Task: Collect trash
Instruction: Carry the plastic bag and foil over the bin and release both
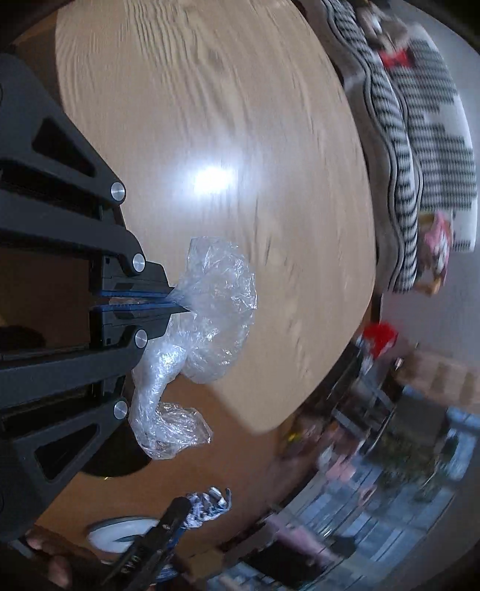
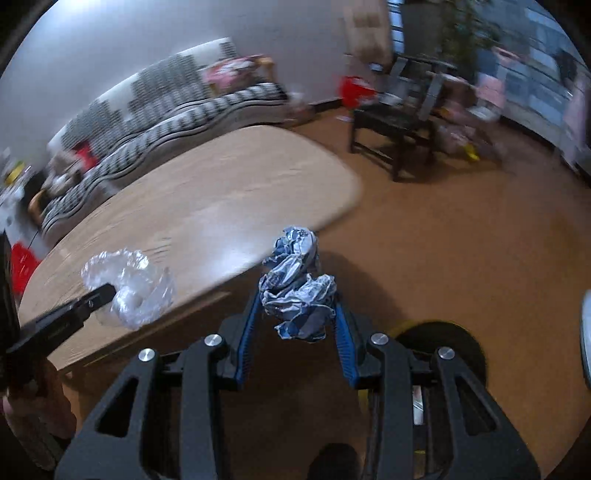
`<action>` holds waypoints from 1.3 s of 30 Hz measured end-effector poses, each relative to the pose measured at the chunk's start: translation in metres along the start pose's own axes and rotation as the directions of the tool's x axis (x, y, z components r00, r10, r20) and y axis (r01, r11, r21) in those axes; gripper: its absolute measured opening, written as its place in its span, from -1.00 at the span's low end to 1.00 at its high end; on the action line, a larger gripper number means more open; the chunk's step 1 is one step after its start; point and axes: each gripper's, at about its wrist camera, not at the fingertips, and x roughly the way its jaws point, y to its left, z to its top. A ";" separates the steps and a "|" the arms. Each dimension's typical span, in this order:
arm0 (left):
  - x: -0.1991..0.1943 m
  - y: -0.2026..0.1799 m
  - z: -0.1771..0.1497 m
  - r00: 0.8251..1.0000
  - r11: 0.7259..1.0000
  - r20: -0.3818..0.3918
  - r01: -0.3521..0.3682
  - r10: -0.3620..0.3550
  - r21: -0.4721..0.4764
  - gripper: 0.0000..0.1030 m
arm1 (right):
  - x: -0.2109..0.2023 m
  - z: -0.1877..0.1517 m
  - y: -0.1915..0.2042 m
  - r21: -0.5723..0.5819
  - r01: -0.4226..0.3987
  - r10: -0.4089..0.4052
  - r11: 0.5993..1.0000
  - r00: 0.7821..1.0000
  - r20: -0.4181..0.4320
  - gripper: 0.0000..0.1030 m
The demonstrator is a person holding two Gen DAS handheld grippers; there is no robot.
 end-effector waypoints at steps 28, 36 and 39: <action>0.162 -0.241 -0.117 0.897 0.875 -0.345 0.384 -0.277 0.296 -0.96 | 0.031 -0.038 -0.190 0.340 0.249 -0.163 0.907 0.951 -0.262 -0.19; 0.166 -0.244 -0.115 0.892 0.869 -0.346 0.397 -0.291 0.295 0.40 | 0.037 -0.040 -0.198 0.371 0.259 -0.155 0.892 0.946 -0.286 0.16; 0.163 -0.247 -0.114 0.894 0.865 -0.338 0.399 -0.293 0.305 0.46 | 0.035 -0.040 -0.197 0.374 0.263 -0.163 0.889 0.946 -0.279 0.23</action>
